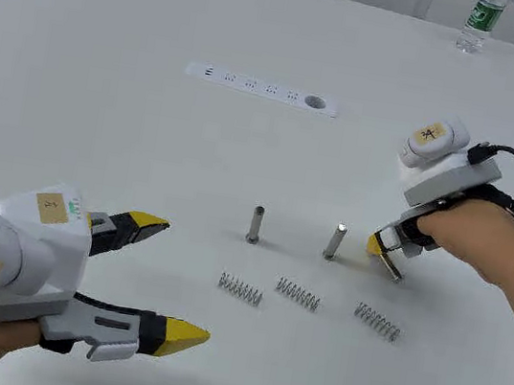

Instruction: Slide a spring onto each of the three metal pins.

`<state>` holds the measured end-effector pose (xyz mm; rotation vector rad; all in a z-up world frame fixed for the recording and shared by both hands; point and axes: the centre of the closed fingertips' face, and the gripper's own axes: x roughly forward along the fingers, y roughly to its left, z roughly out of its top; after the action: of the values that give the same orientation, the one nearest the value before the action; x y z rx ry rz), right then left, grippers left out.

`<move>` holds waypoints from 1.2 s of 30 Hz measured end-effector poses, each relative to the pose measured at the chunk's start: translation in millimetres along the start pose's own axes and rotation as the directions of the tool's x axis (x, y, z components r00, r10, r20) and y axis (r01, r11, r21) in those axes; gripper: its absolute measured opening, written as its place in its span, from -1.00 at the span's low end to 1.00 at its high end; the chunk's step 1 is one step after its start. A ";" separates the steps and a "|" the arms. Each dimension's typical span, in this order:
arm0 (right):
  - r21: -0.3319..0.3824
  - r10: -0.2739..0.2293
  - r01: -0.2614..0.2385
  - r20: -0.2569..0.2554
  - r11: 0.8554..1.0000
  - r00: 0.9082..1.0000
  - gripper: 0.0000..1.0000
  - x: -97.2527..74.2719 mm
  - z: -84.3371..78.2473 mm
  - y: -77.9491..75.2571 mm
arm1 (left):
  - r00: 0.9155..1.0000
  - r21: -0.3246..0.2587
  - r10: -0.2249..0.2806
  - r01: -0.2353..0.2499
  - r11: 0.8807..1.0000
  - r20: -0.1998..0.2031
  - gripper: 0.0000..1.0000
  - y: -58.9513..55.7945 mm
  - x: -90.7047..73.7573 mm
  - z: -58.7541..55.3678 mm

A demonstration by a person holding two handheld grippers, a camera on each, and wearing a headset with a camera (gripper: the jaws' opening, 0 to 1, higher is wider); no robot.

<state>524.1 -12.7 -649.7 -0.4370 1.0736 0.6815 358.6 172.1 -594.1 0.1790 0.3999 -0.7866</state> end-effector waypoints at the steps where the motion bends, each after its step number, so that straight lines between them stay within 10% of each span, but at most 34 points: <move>1: 0.000 0.001 -0.001 0.009 1.000 1.000 -0.83 -2.5 1.5 -0.1 | 1.000 0.000 -0.001 0.001 1.000 -0.001 0.58 0.3 0.3 -0.1; 36: 0.046 -0.038 0.031 0.146 0.998 0.989 -0.82 -41.8 -14.7 -3.0 | 1.000 0.032 -0.019 0.019 0.999 0.004 0.58 -8.7 0.8 10.6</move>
<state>503.9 -36.3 -618.1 -0.3616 0.9383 0.6486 355.9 162.3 -584.8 0.2031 0.3855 -0.8123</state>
